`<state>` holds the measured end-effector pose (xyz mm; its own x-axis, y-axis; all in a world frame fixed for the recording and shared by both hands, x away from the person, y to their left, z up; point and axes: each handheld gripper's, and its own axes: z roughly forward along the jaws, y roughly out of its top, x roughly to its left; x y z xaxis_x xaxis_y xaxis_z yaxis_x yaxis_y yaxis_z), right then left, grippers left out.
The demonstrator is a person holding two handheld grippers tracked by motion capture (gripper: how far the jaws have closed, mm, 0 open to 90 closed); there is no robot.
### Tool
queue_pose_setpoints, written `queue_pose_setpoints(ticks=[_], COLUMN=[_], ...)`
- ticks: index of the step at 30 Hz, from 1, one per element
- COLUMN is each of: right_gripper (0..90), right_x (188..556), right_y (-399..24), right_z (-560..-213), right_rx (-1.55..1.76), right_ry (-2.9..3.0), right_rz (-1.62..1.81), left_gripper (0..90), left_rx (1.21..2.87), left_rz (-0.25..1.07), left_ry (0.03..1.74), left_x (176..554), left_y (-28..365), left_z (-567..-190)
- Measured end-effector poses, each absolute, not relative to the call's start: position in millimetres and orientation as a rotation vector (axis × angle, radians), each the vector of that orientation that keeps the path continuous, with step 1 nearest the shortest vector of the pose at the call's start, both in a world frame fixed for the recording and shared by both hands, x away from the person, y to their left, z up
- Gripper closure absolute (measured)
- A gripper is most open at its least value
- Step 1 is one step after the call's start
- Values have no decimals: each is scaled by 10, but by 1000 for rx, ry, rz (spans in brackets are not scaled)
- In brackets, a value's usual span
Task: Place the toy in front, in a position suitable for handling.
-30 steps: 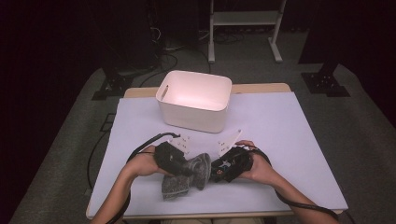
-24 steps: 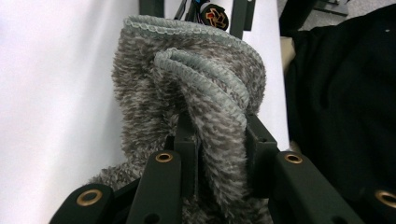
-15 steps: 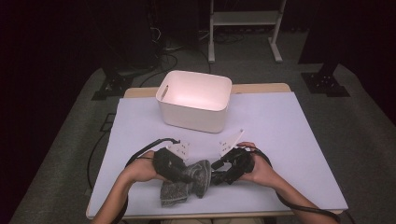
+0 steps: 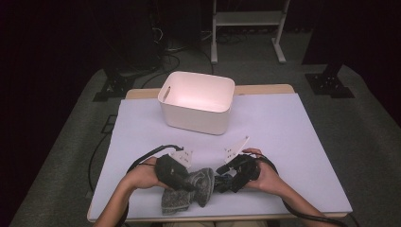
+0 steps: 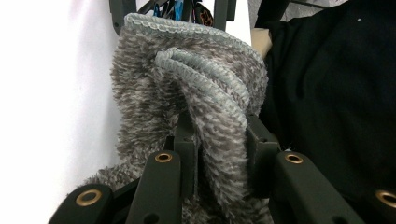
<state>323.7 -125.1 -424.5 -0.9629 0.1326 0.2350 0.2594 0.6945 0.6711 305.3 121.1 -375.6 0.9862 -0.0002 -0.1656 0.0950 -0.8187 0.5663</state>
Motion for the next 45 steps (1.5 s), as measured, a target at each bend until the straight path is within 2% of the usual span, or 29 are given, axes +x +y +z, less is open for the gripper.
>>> queue_pose_setpoints(ticks=[15,17,22,28,36,45], right_gripper=[224,184,210,178,220,233], right_x=[3154,3127,3054,2984,2908,2980], right_y=[-1261,-1234,-1178,-1160,-1097,-1124], right_z=[-4290,-4348,-4426,-4511,-4522,-4480], right_rx=[-302,-292,-260,-209,-197,-218], right_ry=[-2766,-2780,-2802,-2871,-2931,-2972], right_rz=[-1127,-1087,-1060,-1047,-1078,-1058], left_gripper=[707,689,691,702,711,712], left_rx=[2534,2569,2594,2573,2581,2588], left_rz=[-257,-205,-211,-157,-170,-129], left_ry=[35,56,63,96,102,106], left_x=[2979,2978,3012,3047,3078,3153], left_y=[1174,1138,1113,1132,1085,1035], left_z=[-3825,-3865,-3967,-3955,-4020,-3955])
